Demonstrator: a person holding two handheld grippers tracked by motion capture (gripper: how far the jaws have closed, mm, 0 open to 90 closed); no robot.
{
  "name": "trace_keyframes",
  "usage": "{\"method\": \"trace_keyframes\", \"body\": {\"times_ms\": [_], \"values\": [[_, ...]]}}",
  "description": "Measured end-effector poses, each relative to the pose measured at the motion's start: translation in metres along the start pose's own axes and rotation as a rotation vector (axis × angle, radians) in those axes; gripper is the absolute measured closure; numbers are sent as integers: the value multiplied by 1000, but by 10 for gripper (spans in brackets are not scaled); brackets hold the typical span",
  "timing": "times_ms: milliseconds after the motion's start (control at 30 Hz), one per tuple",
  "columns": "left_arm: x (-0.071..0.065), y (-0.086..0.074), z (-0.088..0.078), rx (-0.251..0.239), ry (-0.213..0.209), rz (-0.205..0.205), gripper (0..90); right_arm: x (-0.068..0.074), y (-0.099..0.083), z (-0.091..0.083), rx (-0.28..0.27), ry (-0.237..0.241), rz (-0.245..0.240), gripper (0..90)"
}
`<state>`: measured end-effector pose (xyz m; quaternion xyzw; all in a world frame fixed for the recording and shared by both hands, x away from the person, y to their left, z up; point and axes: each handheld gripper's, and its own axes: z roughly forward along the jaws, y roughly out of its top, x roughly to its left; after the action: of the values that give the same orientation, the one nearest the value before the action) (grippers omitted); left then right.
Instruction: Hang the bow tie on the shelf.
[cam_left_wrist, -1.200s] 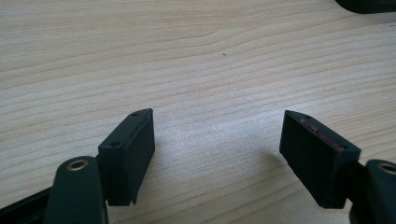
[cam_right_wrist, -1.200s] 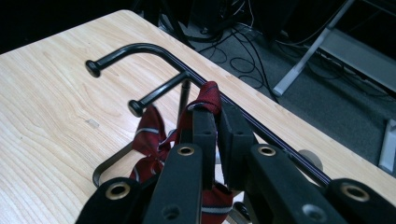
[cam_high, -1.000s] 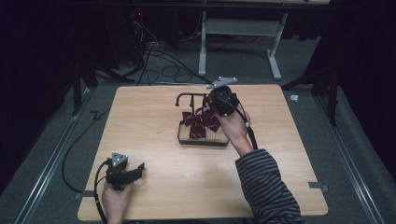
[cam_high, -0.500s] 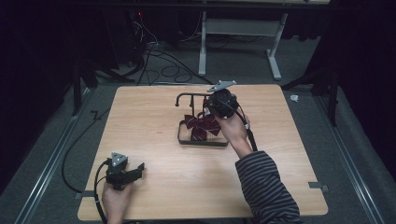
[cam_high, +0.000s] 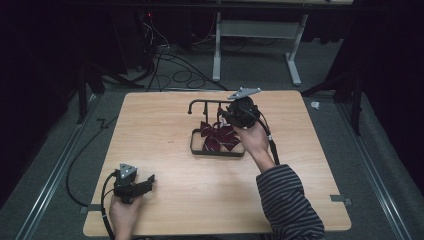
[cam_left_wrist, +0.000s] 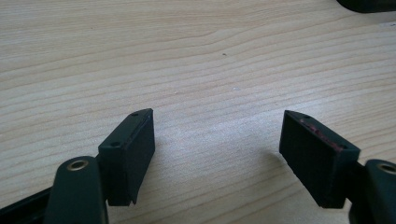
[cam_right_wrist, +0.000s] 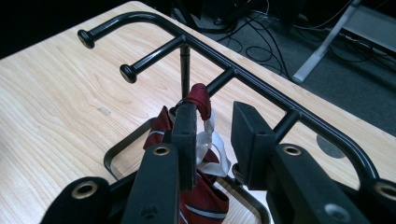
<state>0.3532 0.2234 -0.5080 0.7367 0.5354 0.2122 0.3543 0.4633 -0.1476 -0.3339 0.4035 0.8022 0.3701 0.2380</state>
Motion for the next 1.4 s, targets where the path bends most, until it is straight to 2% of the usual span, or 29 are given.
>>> {"method": "trace_keyframes", "body": {"times_ms": [300, 500, 567, 733, 900, 1133, 1400], "values": [[0, 0, 0, -2, 0, -1, 272, -2, -1, -8, -43, 12, 4, 729], [0, 0, 0, 1, 1, 1, 274, -3, -1, -6, -27, 22, 3, 728], [0, 0, 0, 1, 2, 1, 273, -6, 0, -1, 3, 44, 20, 727], [0, 0, 0, 1, 0, 0, 274, -7, 2, 3, 9, 59, 31, 725], [0, 0, 0, -1, 0, -1, 274, -9, 1, 0, 19, 83, 25, 719], [0, 0, 0, -1, 0, -1, 274, -7, 0, -5, 24, 92, 1, 714], [0, 0, 0, -1, 0, -1, 274, -6, 1, -8, 10, 109, 2, 714]]}}
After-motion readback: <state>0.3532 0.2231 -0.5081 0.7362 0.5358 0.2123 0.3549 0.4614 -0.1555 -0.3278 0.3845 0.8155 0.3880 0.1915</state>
